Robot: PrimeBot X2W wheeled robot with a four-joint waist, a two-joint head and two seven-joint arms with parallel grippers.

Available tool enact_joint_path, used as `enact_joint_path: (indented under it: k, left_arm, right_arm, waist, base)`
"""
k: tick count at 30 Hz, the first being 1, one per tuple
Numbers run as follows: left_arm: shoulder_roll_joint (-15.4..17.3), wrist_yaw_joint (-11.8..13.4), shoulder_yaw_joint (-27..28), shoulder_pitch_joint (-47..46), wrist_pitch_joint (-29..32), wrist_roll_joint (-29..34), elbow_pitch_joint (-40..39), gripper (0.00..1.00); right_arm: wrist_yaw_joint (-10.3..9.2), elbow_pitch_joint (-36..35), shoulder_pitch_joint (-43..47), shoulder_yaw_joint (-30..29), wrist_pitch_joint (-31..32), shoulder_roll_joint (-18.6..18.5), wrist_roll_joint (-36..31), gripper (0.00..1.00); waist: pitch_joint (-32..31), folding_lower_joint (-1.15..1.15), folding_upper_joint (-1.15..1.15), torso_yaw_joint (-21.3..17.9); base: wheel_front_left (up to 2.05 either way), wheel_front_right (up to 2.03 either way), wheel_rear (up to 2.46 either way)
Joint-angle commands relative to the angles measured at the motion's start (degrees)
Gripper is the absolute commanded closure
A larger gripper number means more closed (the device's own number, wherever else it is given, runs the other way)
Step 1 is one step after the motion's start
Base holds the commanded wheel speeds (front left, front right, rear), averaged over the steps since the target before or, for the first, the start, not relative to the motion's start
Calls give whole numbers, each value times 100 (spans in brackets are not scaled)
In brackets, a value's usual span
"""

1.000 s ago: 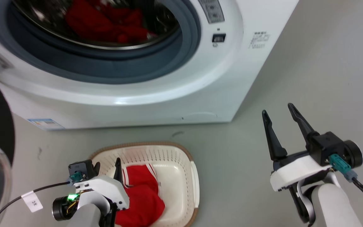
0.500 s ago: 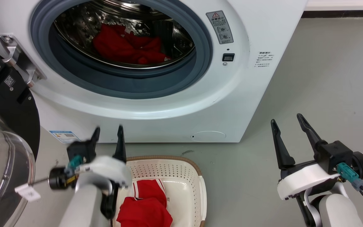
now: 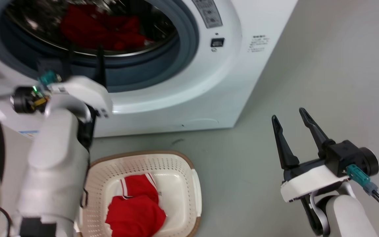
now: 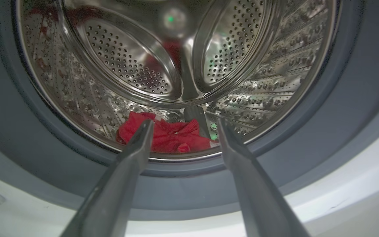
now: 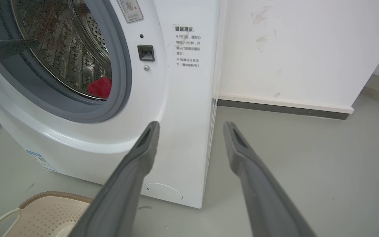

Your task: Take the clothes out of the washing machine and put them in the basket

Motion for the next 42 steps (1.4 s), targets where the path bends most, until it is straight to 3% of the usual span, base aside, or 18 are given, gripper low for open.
enact_joint_path:
  k: [1,19,27,42]
  left_arm:
    - [128,-40,-10,-315,105,41,207,0]
    - [1300,-214,-485,-3007,1515,552,1723,0]
    - [1803,-396,-828,-3907,2674,769,2239,0]
    - [2352,-479,-882,-4566,4890,515,2822,0]
  right_arm:
    - [-4,3,-142,54,-75,6,74,0]
    - [-4,451,-847,624,-579,7,740,0]
    - [-4,534,-972,869,-629,9,1064,0]
    - [-4,338,-818,1115,-625,7,1293,0]
  waist:
    - [367,0,0,-306]
    - [1878,0,0,-1408]
    - [2327,0,0,-1848]
    - [2609,0,0,-2166]
  base:
    - [0,0,0]
    - [0,0,0]
    - [0,0,0]
    - [0,0,0]
